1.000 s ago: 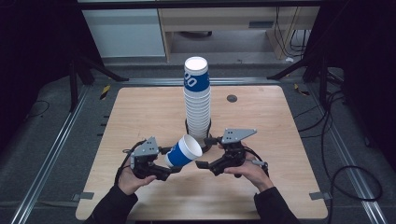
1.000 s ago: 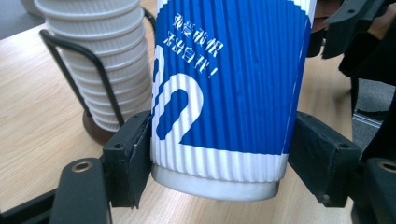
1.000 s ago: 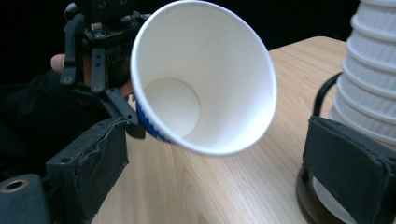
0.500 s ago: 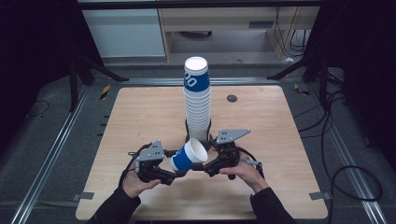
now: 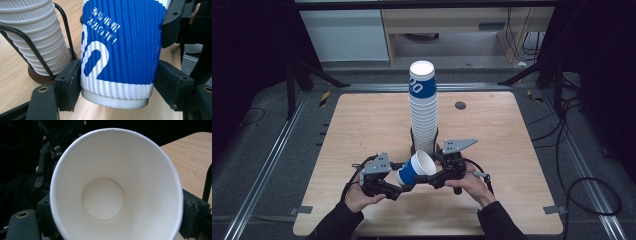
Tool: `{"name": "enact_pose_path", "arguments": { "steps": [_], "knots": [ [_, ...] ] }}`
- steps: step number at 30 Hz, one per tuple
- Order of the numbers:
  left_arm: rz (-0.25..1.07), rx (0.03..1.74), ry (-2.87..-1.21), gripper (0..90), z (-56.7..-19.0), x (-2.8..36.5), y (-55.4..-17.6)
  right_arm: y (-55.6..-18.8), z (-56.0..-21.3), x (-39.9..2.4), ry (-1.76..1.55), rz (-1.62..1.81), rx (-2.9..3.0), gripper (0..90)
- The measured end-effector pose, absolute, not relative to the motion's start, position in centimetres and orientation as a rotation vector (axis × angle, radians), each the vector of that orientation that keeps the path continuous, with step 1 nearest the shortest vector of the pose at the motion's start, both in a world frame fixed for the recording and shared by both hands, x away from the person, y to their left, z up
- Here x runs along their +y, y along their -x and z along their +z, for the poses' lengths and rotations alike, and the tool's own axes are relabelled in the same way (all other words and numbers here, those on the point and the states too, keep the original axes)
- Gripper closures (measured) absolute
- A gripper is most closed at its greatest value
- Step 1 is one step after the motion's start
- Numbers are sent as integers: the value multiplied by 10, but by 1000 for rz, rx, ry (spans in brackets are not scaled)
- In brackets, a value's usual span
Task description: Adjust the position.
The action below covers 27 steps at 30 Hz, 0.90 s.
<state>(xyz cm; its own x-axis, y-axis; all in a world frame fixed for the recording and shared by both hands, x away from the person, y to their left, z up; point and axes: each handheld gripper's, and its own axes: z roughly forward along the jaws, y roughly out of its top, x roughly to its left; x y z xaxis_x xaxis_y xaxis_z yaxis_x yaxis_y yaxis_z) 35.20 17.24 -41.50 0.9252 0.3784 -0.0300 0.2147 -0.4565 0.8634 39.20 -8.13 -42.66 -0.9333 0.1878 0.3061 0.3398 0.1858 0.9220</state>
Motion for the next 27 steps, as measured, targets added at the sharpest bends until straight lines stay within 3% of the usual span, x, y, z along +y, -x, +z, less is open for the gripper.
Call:
{"name": "enact_pose_path", "arguments": {
  "steps": [13,27],
  "knots": [
    [212,472,-2101,214,-419,182,-359,-390,-416,-94,562,-1915,-2404,159],
    [271,727,-2045,196,-426,212,-379,-393,-409,-123,752,-1934,-2558,157]
  ]
}}
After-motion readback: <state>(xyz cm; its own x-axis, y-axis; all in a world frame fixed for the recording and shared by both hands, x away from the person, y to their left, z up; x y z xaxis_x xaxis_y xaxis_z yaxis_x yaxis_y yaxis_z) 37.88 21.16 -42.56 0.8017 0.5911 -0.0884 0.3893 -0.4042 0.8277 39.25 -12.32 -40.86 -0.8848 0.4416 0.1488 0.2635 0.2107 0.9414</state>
